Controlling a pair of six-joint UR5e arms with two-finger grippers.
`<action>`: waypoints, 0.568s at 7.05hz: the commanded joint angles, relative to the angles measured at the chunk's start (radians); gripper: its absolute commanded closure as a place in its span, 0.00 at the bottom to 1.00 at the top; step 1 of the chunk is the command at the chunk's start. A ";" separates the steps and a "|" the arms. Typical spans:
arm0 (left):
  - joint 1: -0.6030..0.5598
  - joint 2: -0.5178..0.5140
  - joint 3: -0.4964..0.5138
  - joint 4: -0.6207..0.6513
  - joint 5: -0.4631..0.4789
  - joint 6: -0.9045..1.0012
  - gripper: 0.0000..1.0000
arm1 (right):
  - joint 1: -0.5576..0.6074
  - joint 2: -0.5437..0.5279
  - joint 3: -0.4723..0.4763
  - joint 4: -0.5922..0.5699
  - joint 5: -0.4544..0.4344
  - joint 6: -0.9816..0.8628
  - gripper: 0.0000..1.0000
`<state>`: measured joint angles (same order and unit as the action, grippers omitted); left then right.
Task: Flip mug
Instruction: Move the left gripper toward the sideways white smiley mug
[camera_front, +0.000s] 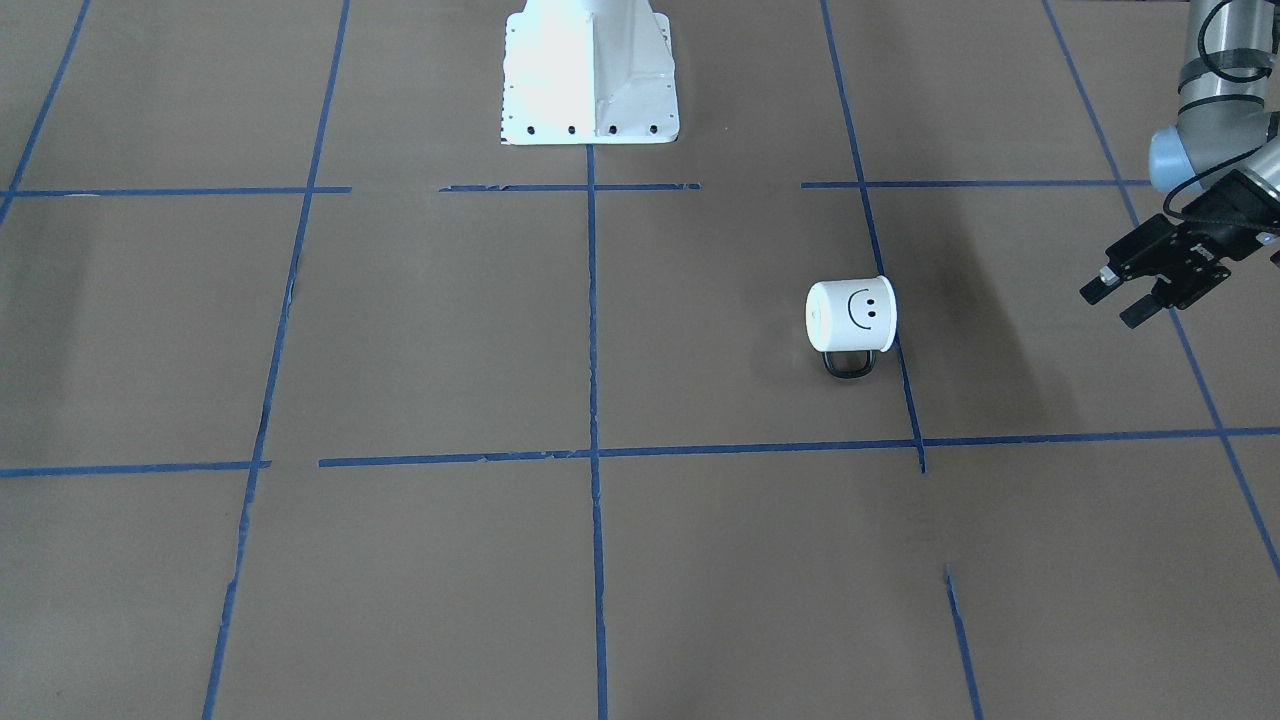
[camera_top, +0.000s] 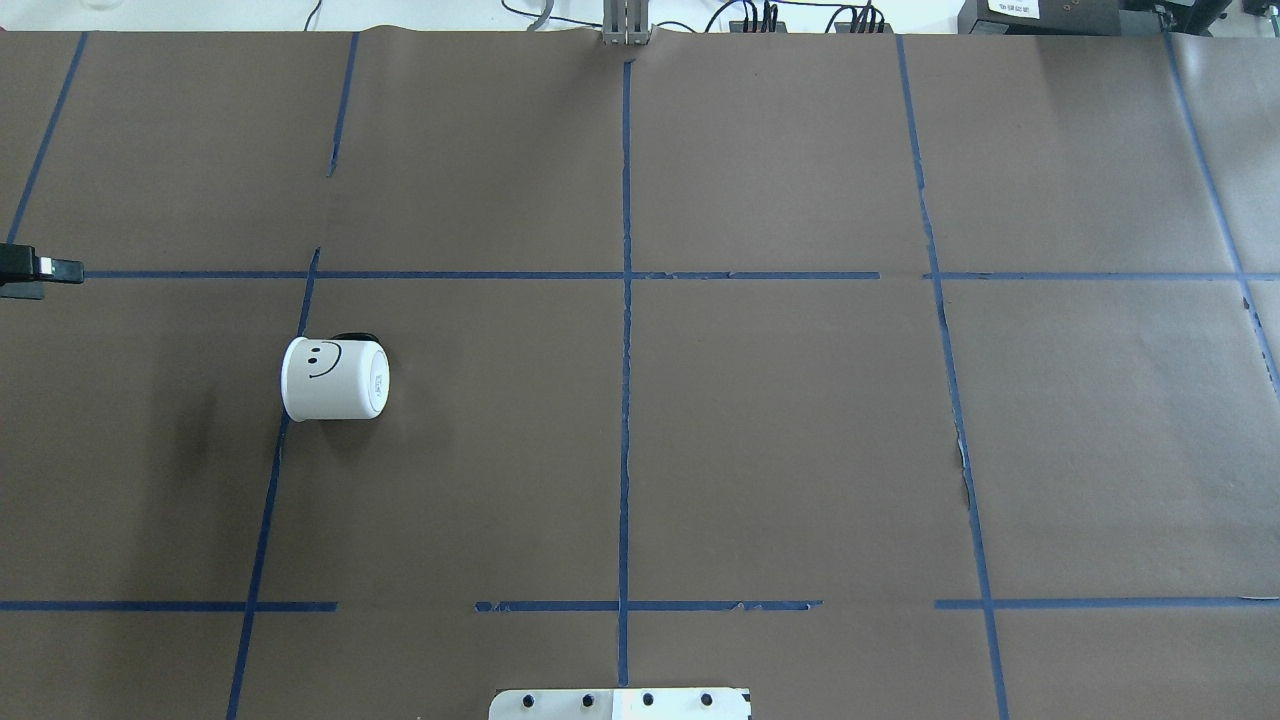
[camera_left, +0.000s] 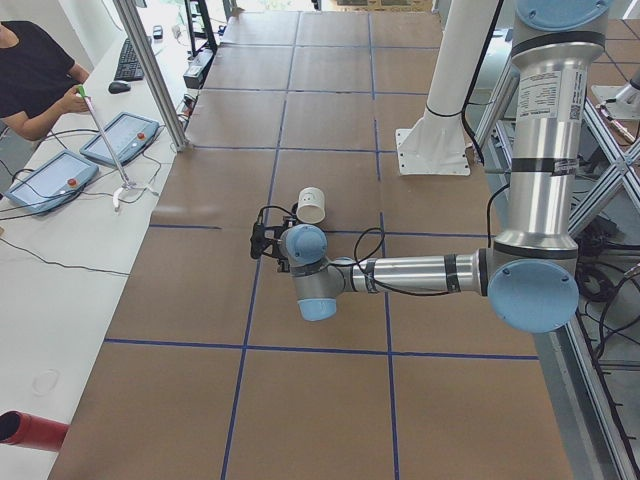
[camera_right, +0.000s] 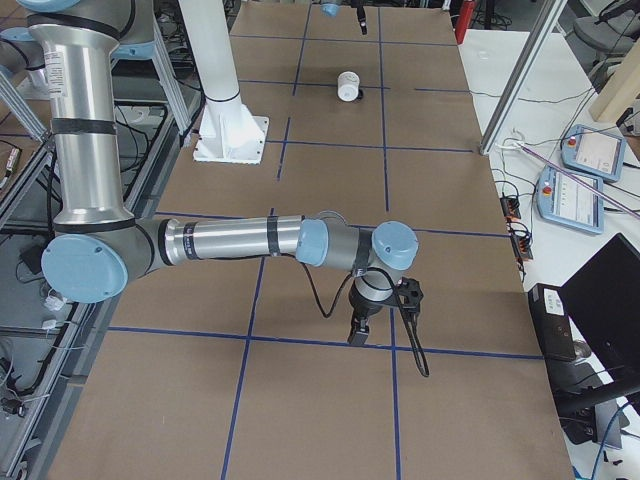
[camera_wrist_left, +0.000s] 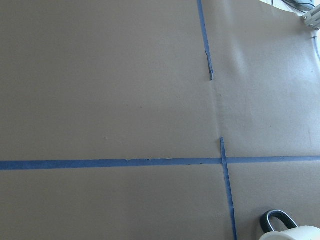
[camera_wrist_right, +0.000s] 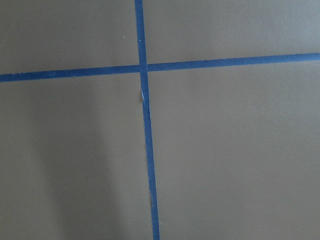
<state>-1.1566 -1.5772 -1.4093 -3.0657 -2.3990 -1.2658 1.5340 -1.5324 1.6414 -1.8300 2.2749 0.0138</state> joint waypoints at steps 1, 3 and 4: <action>0.047 -0.015 0.003 -0.115 0.020 -0.151 0.00 | 0.000 0.000 0.000 0.000 0.000 0.000 0.00; 0.145 -0.046 0.001 -0.195 0.137 -0.262 0.00 | 0.000 0.000 0.000 0.000 0.000 0.000 0.00; 0.172 -0.065 0.001 -0.208 0.171 -0.300 0.00 | 0.000 0.000 0.000 0.000 0.000 0.000 0.00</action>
<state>-1.0252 -1.6196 -1.4080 -3.2493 -2.2751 -1.5145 1.5340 -1.5324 1.6414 -1.8300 2.2749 0.0138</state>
